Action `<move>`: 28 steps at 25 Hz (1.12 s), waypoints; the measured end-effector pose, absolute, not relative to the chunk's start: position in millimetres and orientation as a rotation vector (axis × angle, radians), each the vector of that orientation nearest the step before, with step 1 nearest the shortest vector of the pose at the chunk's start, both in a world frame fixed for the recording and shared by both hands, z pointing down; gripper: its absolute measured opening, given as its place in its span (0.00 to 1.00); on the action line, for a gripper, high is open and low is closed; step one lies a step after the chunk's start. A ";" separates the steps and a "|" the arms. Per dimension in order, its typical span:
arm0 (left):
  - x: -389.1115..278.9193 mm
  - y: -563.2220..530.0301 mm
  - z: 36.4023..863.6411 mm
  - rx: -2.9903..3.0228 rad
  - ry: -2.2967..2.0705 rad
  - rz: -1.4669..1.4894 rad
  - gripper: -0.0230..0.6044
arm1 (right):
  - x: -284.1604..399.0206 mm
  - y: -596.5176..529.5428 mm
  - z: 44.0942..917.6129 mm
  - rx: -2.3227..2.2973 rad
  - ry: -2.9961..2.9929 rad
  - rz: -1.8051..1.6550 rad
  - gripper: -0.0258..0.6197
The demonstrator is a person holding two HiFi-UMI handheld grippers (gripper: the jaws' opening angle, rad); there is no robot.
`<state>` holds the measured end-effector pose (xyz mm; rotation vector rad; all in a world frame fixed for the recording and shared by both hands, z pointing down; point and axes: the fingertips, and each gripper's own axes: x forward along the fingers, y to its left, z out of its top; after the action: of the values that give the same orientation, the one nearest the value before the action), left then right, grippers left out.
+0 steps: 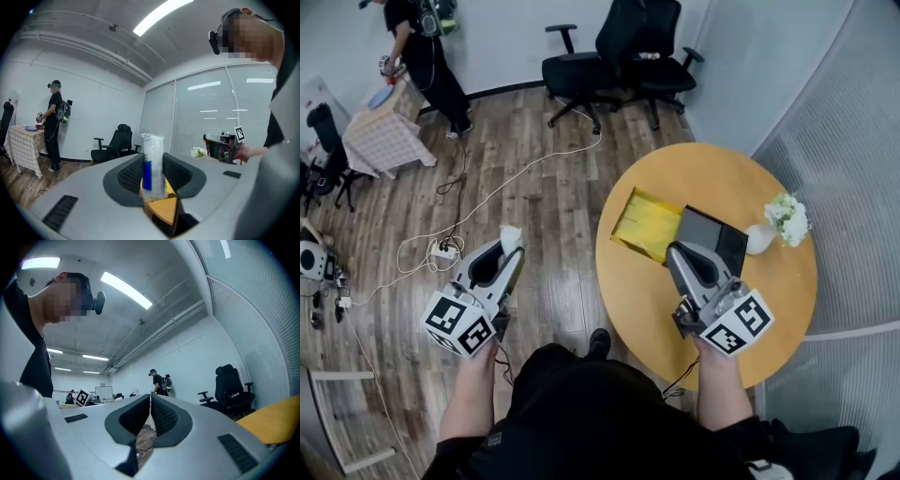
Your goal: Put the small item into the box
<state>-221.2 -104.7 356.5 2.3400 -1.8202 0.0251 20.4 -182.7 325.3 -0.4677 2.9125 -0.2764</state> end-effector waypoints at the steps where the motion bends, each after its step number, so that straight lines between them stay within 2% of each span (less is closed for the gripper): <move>1: -219.4 -112.3 357.0 2.347 -1.809 0.026 0.25 | 22.0 -187.9 325.2 -0.478 2.913 -0.275 0.10; 19: -224.2 -244.4 377.8 2.532 -1.471 0.054 0.25 | -3.7 -257.1 331.3 -0.776 2.882 -0.321 0.10; 28: -200.0 -299.7 400.1 2.644 -1.236 0.164 0.25 | -11.5 -272.1 338.1 -0.917 2.850 -0.341 0.10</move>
<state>-200.0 -299.7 400.1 2.6439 -1.2359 0.1638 -11.5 -272.1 338.1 -0.9168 2.8498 -0.3411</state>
